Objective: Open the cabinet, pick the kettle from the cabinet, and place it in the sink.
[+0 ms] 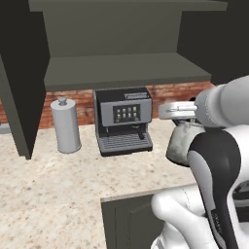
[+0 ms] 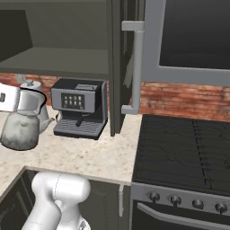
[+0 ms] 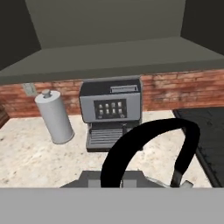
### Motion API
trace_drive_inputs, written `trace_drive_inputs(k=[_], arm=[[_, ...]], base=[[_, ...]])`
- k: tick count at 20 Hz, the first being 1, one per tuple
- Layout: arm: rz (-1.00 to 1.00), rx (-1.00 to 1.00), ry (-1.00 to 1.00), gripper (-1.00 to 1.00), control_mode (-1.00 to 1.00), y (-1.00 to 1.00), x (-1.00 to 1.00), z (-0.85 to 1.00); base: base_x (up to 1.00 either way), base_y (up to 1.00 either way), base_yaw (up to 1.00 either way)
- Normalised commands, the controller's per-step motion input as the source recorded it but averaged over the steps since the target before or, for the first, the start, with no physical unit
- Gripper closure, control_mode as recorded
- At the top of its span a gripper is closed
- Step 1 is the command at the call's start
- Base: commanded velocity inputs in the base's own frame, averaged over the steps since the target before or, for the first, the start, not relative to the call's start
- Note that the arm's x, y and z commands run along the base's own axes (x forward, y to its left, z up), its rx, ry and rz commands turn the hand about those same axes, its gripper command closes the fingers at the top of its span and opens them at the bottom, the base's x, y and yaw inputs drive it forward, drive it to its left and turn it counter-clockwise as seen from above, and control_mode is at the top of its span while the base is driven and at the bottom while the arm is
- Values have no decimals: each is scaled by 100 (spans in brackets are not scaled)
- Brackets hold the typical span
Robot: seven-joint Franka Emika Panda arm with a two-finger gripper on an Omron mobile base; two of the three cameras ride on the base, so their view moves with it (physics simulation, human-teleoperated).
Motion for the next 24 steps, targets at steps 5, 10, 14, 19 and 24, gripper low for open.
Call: trace_drive_inputs(k=[5, 10, 14, 19, 24], arm=[[0, 0, 0, 100, -100, -18, -11, -27], [0, 0, -8, 100, -100, -4, -9, -34], [0, 0, -9, 100, -100, -5, 2, -23], [0, 0, -2, 100, -100, -10, 12, -5], [0, 0, 0, 100, -100, -6, 12, -2]], base=[[0, 0, 0], [0, 0, 0], [0, 0, 0], [0, 0, 0], [0, 0, 0]])
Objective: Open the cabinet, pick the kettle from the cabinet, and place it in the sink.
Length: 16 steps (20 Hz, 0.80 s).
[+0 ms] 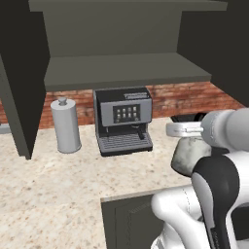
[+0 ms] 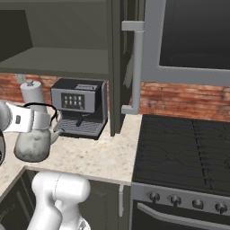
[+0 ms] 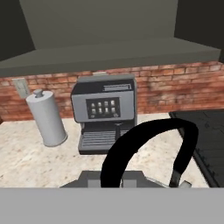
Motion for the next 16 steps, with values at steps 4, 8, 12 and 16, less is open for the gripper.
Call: trace_drive_inputs(k=[4, 8, 12, 16], arm=[[0, -1, 0, 100, -100, 0, 11, -8], [0, 0, 0, 100, -100, 0, 13, -14], [0, 0, 0, 100, -100, 0, 3, -3], [0, 0, 0, 100, -100, 0, 0, 0]], base=[[0, 0, 0], [0, 0, 0], [0, 0, 0], [0, 0, 0]])
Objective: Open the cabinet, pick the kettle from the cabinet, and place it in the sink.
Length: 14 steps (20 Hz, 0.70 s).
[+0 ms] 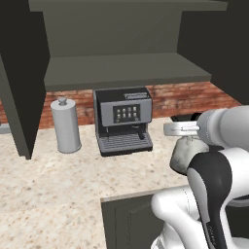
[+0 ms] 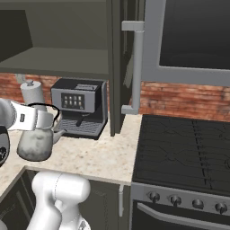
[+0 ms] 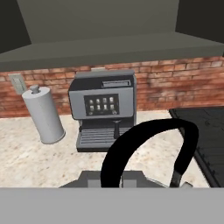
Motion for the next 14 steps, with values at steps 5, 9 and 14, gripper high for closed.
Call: trace_drive_inputs(k=[5, 9, 14], arm=[[0, 0, 0, 100, -100, 0, 0, 0], [0, 0, 0, 100, -100, 0, 0, 0], [0, 0, 0, 100, -100, 0, 0, 0]], base=[[0, 0, 0], [0, 0, 0], [0, 0, 0]])
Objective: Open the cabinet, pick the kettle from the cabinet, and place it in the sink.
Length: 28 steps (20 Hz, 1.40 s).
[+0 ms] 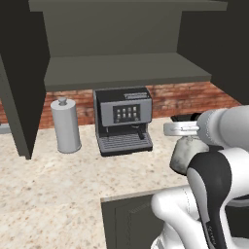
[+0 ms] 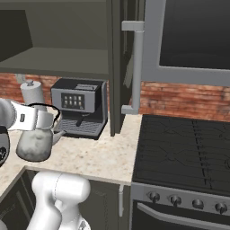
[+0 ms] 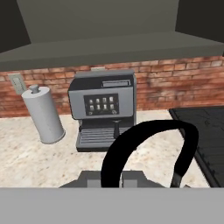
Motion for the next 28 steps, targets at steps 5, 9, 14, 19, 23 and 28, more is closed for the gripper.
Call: trace_drive_inputs(k=[5, 9, 14, 19, 23, 28], arm=[[0, 0, 0, 100, -100, 0, 0, 0], [0, 0, 0, 100, -100, 0, 0, 0], [0, 0, 0, 100, 100, 0, 0, 0], [0, 0, 0, 100, 100, 0, 0, 0], [0, 0, 0, 100, 100, 0, 0, 0], [0, 0, 0, 100, 100, 0, 0, 0]], base=[[0, 0, 0], [0, 0, 0], [0, 0, 0], [0, 0, 0], [0, 0, 0], [-10, 0, 1]])
